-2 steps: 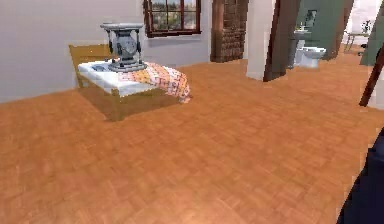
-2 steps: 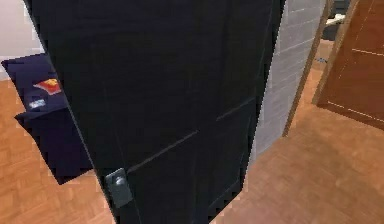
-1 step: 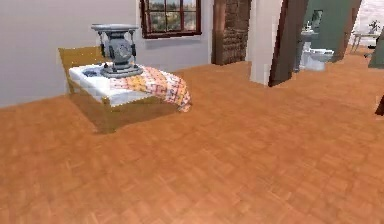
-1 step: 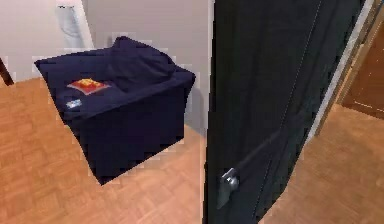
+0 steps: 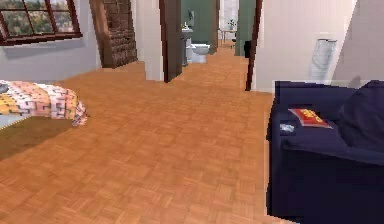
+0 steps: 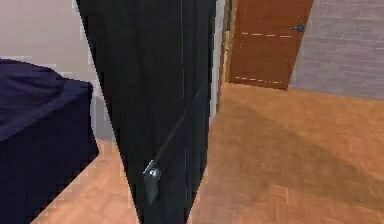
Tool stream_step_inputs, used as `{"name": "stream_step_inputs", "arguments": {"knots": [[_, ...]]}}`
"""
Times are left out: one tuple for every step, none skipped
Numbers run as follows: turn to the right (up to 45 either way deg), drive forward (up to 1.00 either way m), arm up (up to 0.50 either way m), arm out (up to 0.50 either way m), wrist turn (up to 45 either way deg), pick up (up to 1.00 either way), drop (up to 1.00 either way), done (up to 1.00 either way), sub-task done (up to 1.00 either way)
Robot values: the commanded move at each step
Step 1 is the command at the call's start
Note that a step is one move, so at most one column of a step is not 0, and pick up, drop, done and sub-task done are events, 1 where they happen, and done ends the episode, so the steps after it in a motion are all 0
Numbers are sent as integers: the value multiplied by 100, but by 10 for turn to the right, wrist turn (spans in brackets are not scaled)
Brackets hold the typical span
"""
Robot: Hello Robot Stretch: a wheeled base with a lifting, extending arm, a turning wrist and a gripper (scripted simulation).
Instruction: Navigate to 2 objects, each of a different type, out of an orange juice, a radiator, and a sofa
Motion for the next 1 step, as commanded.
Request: {"name": "stream_step_inputs", "arguments": {"knots": [[0,100,0,0,0,0,0,0,0]]}}
